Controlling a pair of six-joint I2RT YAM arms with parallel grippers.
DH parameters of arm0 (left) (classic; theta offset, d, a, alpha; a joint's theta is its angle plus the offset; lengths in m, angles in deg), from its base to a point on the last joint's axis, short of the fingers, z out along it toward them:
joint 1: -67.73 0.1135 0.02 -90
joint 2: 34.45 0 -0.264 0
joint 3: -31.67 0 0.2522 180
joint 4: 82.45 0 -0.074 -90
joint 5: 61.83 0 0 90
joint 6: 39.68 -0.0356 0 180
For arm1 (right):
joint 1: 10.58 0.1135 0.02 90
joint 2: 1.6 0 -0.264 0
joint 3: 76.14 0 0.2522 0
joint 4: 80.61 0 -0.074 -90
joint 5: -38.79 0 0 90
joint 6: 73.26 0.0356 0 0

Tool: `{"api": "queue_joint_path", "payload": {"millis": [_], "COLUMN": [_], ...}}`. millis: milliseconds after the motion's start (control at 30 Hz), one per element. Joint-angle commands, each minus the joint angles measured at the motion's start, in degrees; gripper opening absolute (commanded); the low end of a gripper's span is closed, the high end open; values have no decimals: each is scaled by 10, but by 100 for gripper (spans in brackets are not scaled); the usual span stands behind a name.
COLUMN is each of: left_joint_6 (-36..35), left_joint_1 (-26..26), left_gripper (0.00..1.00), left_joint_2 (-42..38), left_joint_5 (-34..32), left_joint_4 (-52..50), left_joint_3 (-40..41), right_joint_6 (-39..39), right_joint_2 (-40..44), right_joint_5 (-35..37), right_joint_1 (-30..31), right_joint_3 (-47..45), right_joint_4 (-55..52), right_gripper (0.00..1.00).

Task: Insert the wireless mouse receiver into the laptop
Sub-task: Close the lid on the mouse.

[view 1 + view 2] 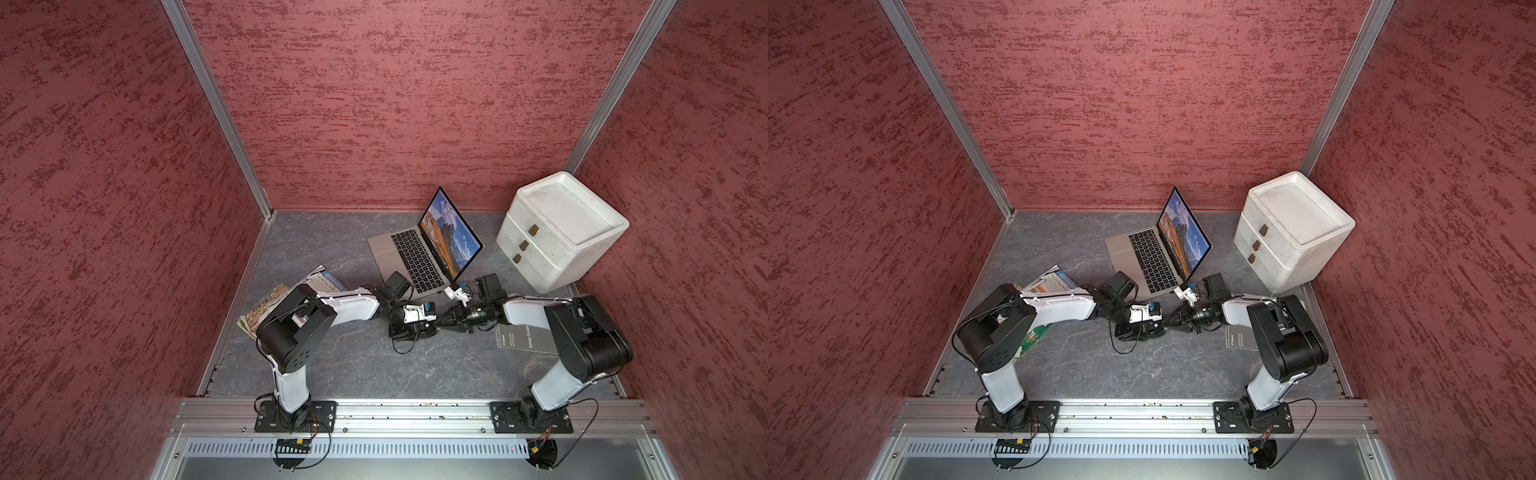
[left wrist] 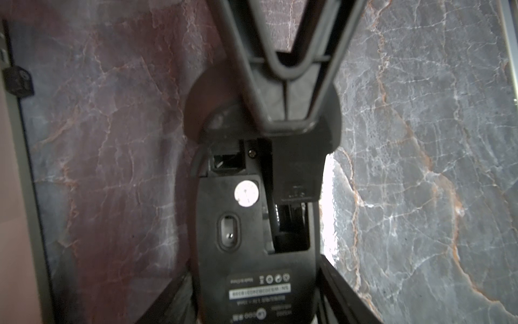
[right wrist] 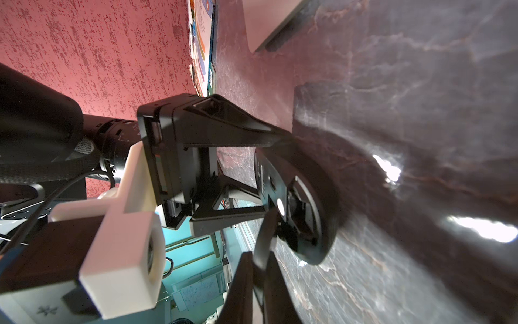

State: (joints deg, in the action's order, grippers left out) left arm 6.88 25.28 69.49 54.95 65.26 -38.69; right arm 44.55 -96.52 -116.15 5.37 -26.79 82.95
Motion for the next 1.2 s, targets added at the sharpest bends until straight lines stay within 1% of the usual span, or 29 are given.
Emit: {"api": "queue_joint_path", "payload": {"millis": [0,233,300,400,533,700,1167], "left_joint_6": [-3,-4,-4,-4,-4,-4,-5], "left_joint_1": [-1,-1,0,-1,-1,0,-1], "left_gripper": [34,33,33,33,33,32,32], "left_joint_2": [8,7,7,7,9,9,12], "left_joint_5": [3,5,4,4,4,6,12], "left_joint_4": [-13,-12,-12,-12,-16,-18,-27], "left_joint_3": [-6,-5,-5,-5,-7,-8,-13], "right_joint_6": [16,-2,-13,-15,12,57,78], "right_joint_2": [6,30,34,31,12,10,-17], "right_joint_5": [53,68,71,71,55,43,45], "right_joint_1": [3,-16,-21,-22,-21,-20,-13], "right_joint_3": [-21,-23,-22,-23,-32,-54,-63], "right_joint_4": [32,7,-11,-10,39,121,197], "right_gripper": [0,0,0,0,0,0,0]}}
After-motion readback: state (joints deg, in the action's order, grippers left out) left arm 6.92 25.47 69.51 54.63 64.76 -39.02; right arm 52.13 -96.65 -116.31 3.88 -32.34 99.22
